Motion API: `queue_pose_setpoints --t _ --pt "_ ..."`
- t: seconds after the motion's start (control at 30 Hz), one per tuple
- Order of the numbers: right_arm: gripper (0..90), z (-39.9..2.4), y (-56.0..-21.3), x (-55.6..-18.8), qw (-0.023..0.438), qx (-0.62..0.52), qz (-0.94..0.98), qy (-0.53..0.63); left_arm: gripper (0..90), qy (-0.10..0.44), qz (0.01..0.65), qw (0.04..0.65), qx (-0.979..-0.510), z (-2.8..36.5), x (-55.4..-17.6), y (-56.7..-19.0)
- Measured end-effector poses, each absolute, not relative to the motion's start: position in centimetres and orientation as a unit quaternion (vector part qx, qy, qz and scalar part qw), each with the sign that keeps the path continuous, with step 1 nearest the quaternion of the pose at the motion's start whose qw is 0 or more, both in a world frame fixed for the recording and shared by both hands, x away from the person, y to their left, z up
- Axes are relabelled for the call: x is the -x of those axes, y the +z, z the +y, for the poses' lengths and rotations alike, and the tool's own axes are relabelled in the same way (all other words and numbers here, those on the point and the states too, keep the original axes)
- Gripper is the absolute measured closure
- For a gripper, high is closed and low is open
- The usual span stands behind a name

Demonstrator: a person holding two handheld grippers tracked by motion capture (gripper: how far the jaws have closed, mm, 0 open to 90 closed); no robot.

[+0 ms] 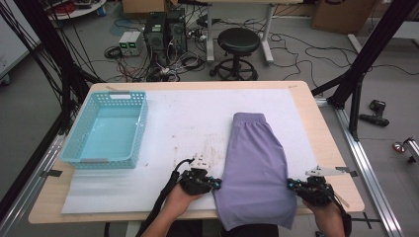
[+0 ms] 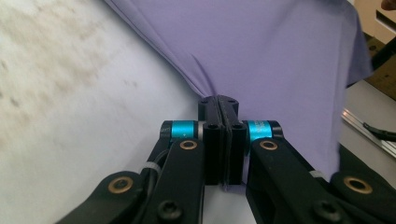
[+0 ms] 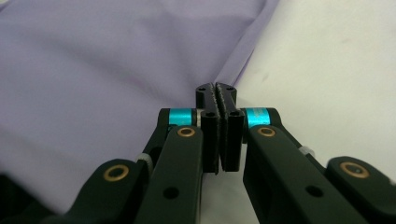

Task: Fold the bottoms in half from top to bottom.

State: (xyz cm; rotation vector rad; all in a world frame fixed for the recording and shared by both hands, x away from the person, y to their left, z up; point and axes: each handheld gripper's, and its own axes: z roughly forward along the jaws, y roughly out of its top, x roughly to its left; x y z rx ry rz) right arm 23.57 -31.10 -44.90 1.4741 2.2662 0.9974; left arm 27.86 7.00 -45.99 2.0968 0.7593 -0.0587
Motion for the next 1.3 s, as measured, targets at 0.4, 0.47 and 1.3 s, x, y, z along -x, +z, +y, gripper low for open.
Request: queue_pose_setpoints --t 0.4,0.47,1.3 --pt "59.2 -31.5 -43.9 -24.8 0.17 -0.501 0.758 0.381 56.4 0.017 0.345 0.502 -0.793 7.1 -32.0 -45.0" --pt "59.4 -31.7 -43.8 -26.2 0.177 -0.504 0.751 0.388 56.2 0.023 0.349 0.511 -0.786 6.5 -32.9 -45.1" --pt "73.9 -29.2 -44.9 -26.9 0.145 -0.469 0.801 0.343 81.1 0.027 0.335 0.44 -0.833 4.4 -31.9 -45.8"
